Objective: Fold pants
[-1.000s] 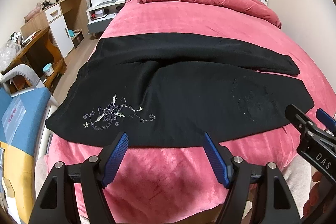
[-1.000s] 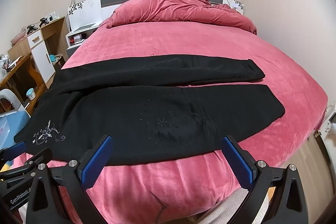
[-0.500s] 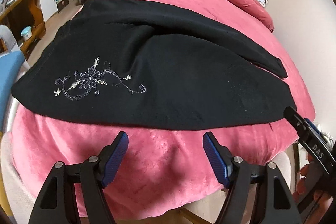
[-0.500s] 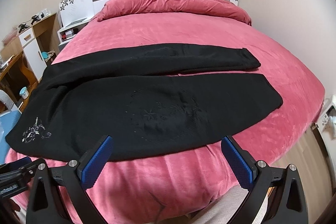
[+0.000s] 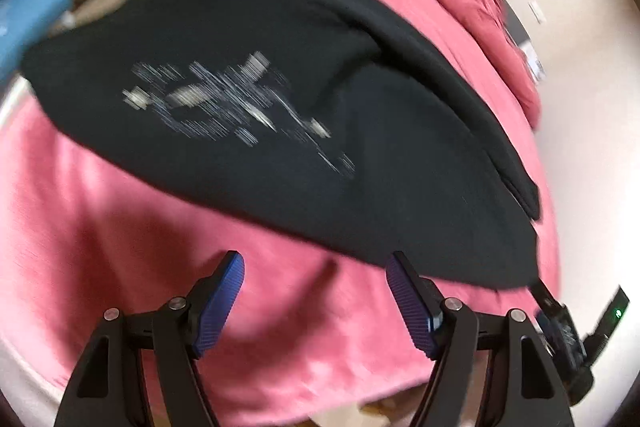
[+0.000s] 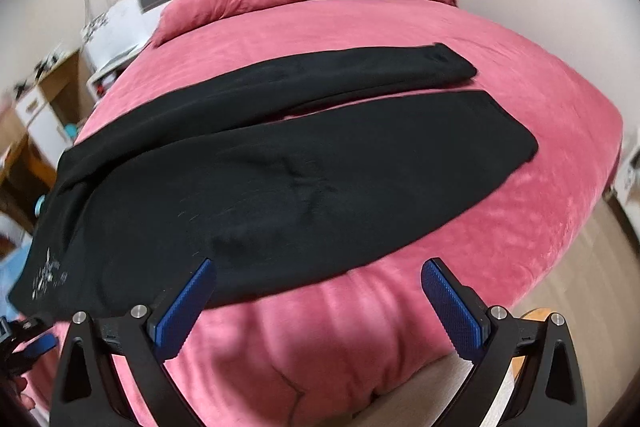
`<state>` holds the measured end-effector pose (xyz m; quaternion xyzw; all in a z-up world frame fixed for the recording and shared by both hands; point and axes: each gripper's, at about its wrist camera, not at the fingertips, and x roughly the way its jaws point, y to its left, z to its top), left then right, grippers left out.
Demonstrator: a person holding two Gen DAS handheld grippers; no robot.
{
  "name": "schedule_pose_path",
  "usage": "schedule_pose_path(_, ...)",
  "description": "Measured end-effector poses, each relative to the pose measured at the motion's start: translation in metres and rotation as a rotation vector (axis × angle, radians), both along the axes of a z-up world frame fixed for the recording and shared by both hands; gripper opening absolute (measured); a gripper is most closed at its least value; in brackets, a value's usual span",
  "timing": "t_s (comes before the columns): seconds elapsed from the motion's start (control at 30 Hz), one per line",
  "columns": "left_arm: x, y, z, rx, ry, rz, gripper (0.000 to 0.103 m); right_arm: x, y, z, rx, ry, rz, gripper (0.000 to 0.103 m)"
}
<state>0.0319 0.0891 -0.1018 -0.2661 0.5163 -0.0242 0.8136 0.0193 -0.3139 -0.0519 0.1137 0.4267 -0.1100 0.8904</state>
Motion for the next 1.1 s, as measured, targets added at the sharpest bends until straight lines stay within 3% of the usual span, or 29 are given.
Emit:
schedule_pose_path(0.17, -0.003, 0.026, 0.003, 0.101, -0.086, 0.155, 0.088, 0.011, -0.042, -0.016, 0.023, 0.078, -0.037, 0.103)
schedule_pose_path(0.3, -0.001, 0.045, 0.001, 0.157, -0.107, 0.225, 0.089, 0.018, -0.091, -0.034, 0.160, 0.115, -0.123, 0.103)
schedule_pose_path(0.4, 0.012, 0.059, -0.008, 0.153, -0.102, 0.265, 0.088, 0.019, -0.131, -0.046, 0.257, 0.095, -0.207, 0.103)
schedule_pose_path(0.53, 0.020, 0.071, -0.012, 0.172, -0.123, 0.277, 0.088, 0.021, -0.180, -0.061, 0.340, 0.050, -0.299, 0.091)
schedule_pose_path(0.6, 0.024, 0.073, -0.012, 0.185, -0.131, 0.281, 0.087, 0.021, -0.202, -0.065, 0.420, 0.001, -0.330, 0.091)
schedule_pose_path(0.7, 0.032, 0.074, -0.018, 0.236, -0.107, 0.298, 0.076, 0.022, -0.224, -0.064, 0.500, -0.065, -0.374, 0.089)
schedule_pose_path(0.77, 0.036, 0.073, -0.021, 0.253, -0.102, 0.302, 0.075, 0.025, -0.235, -0.064, 0.510, -0.092, -0.399, 0.083)
schedule_pose_path(0.87, 0.039, 0.074, -0.021, 0.258, -0.091, 0.294, 0.075, 0.026, -0.246, -0.068, 0.537, -0.111, -0.452, 0.067)
schedule_pose_path(0.9, 0.039, 0.074, -0.020, 0.260, -0.087, 0.288, 0.073, 0.028, -0.248, -0.068, 0.535, -0.114, -0.455, 0.059)
schedule_pose_path(0.93, 0.039, 0.075, -0.020, 0.261, -0.087, 0.279, 0.070, 0.031, -0.249, -0.065, 0.516, -0.113, -0.450, 0.042)
schedule_pose_path(1.0, 0.038, 0.077, -0.019, 0.268, -0.086, 0.279, 0.049, 0.035, -0.248, -0.063, 0.497, -0.101, -0.425, 0.011)
schedule_pose_path(1.1, 0.040, 0.081, -0.017, 0.282, -0.062, 0.277, 0.028, 0.035, -0.246, -0.064, 0.498, -0.115, -0.417, 0.010)
